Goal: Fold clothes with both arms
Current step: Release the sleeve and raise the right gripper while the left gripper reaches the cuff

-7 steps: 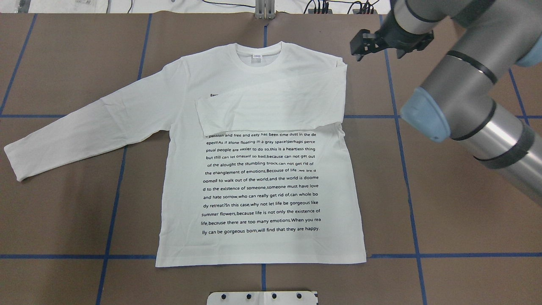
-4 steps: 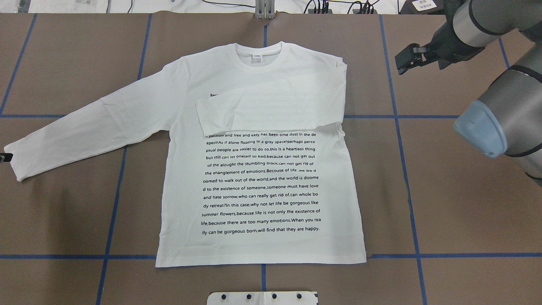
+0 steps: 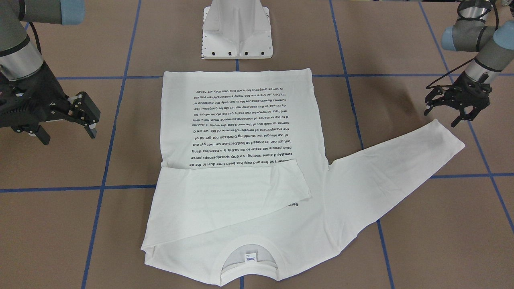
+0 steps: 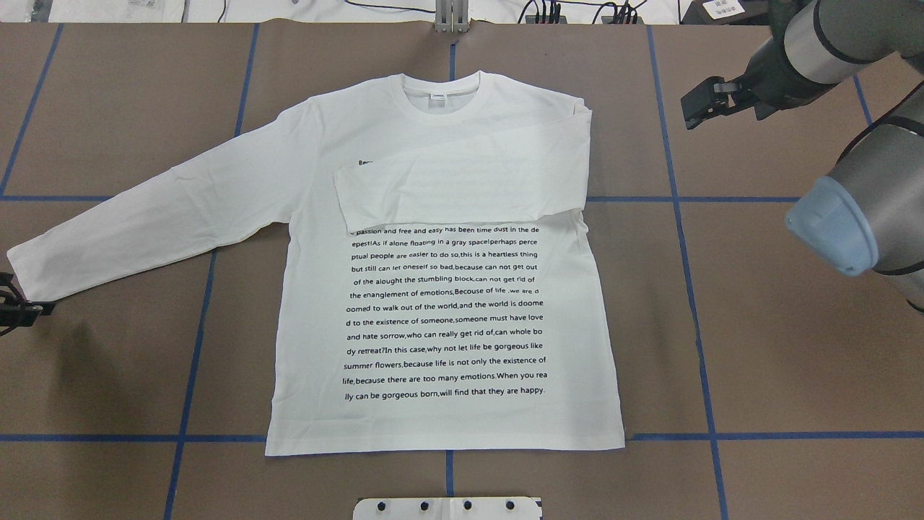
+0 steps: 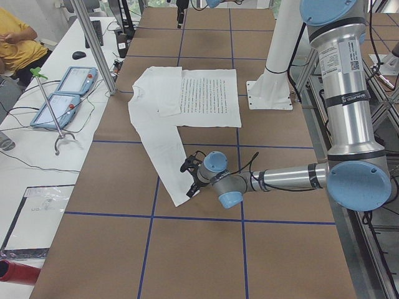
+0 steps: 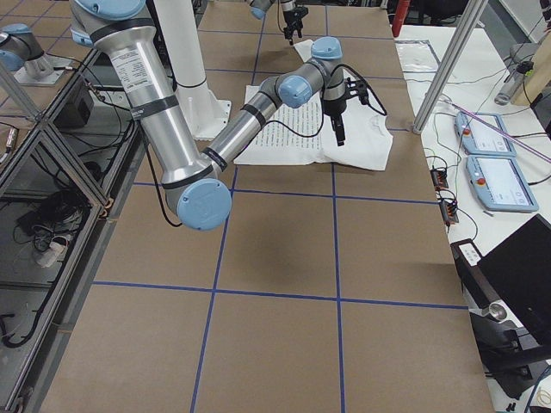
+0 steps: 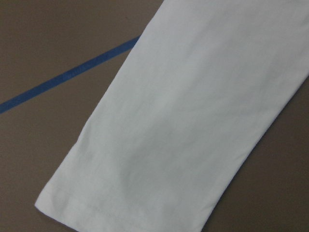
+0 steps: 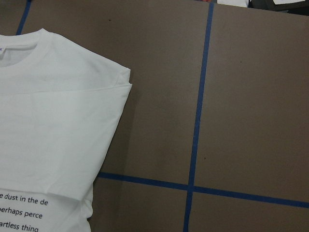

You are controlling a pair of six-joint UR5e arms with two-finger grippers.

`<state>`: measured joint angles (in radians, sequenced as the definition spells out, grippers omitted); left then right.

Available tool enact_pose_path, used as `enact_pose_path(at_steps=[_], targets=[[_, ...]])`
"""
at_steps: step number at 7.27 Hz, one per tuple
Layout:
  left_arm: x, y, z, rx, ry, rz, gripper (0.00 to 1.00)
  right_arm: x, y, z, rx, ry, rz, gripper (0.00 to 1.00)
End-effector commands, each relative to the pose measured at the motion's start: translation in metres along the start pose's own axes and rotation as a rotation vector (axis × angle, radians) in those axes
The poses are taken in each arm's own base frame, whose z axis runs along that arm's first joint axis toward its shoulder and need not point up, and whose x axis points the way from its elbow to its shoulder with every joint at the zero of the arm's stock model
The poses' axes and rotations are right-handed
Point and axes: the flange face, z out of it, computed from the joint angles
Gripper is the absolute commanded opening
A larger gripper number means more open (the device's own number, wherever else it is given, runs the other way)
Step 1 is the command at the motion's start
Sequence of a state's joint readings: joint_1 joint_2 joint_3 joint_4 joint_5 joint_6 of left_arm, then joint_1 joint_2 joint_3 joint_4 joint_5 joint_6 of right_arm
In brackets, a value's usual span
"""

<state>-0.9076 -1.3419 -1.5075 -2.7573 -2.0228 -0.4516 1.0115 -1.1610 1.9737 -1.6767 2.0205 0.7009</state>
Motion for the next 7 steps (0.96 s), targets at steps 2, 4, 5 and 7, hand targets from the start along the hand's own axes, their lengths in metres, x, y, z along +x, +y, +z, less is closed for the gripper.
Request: enact_pose_path(at_steps=[2, 4, 5, 7], targets=[[-0.0015, 0.0034, 0.0087, -0.010, -0.013, 0.003, 0.64, -0.0003, 0.0002, -0.0007, 0.003, 0.001, 0.000, 1.00], [-0.0030, 0.0023, 0.0126, -0.012, -0.015, 0.003, 0.59, -0.0003, 0.0002, -0.0007, 0.003, 0.001, 0.000, 1.00], [-0.0031, 0.0024, 0.0127, -0.014, -0.015, 0.001, 0.41, -0.0002, 0.0001, -0.0007, 0.004, 0.002, 0.000, 1.00], [-0.0023, 0.0017, 0.0121, -0.011, -0.012, 0.006, 0.00, -0.0013, 0.0001, 0.0000, 0.002, 0.001, -0.001, 1.00]])
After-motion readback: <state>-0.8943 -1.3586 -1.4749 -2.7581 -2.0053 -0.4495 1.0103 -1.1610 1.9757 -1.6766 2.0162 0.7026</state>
